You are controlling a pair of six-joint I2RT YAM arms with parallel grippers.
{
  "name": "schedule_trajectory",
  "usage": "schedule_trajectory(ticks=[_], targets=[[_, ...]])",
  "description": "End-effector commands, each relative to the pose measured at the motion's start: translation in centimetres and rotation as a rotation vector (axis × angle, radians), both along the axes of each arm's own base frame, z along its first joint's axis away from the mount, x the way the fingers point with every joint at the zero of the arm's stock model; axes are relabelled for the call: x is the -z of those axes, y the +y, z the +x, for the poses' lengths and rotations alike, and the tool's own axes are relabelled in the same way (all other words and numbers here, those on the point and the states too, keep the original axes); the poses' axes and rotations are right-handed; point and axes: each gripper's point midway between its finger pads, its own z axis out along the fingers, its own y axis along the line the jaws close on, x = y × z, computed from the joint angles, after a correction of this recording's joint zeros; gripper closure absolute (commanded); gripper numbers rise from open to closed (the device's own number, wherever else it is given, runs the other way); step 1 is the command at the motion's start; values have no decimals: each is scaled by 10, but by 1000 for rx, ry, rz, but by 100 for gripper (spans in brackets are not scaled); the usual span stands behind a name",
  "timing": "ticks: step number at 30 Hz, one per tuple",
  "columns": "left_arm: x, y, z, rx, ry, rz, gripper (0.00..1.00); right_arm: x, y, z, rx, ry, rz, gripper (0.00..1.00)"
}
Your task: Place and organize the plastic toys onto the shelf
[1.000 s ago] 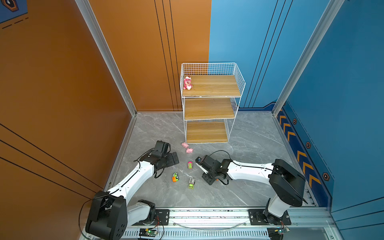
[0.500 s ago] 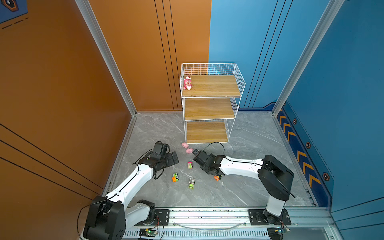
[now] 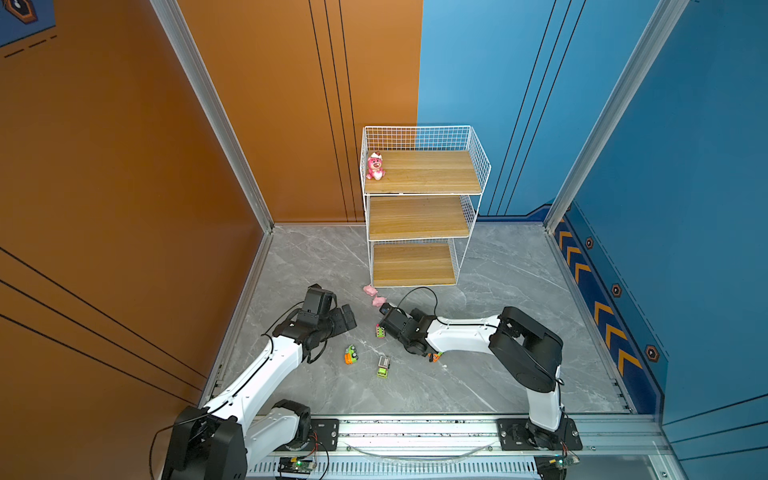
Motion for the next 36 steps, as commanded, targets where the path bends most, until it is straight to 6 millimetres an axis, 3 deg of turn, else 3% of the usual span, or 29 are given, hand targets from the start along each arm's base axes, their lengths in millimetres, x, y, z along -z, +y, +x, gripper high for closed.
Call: schedule_trajectory(ticks=[1, 13, 21, 25, 31, 36], targets=[[6, 0, 2, -7, 1, 2, 0, 8, 2, -8, 4, -1, -9, 61], [12, -6, 8, 10, 9, -1, 0, -6, 21, -32, -20, 43, 93, 44], [11, -7, 9, 15, 5, 0, 0, -54, 16, -19, 36, 67, 305, 41], [11, -8, 8, 20, 3, 0, 0, -66, 6, -16, 95, 142, 468, 40], [11, -11, 7, 30, 0, 2, 0, -57, -11, -23, 183, 248, 597, 40], [12, -12, 6, 35, 4, 2, 0, -33, -23, -40, 228, 316, 588, 40]])
